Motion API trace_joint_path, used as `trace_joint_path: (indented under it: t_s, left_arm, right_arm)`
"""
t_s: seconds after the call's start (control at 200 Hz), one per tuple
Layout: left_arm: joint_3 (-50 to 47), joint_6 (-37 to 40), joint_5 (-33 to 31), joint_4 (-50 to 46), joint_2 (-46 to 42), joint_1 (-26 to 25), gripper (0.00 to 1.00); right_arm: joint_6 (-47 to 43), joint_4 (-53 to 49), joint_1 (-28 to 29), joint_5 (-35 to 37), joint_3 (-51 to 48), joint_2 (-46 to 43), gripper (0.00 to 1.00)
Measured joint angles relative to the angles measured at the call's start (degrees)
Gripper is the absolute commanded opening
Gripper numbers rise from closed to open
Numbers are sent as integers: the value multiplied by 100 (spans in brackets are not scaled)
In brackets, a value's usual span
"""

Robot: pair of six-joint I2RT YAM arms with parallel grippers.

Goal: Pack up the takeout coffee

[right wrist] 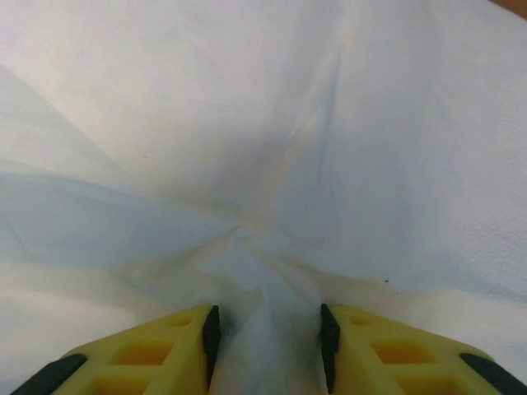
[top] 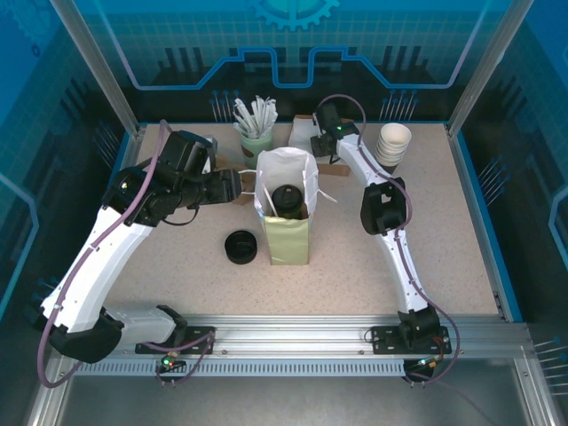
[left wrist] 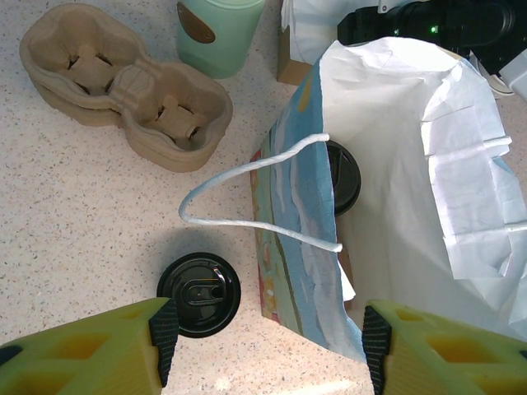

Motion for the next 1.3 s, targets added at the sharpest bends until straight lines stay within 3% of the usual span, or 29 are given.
trace_joint_path:
  t_s: [0.51, 0.795, 0.85, 1.081, 1.301]
  left_arm:
    - [-149, 0, 0, 20, -50, 7, 63]
    - [-219, 4, 0, 39, -87, 39, 64]
    - [-225, 4, 0, 44, -87, 42, 64]
    - [-339, 17, 2, 111, -109, 48, 64]
    - [-352, 17, 4, 111, -109, 59, 64]
  right_arm:
    - [2, -13, 0, -22, 0, -339, 32]
    - [0, -17, 2, -39, 0, -608, 22]
    - [0, -15, 2, -39, 0, -680, 25]
    - [61, -17, 4, -37, -2, -807, 49]
    - [133, -57, 4, -42, -9, -767, 58]
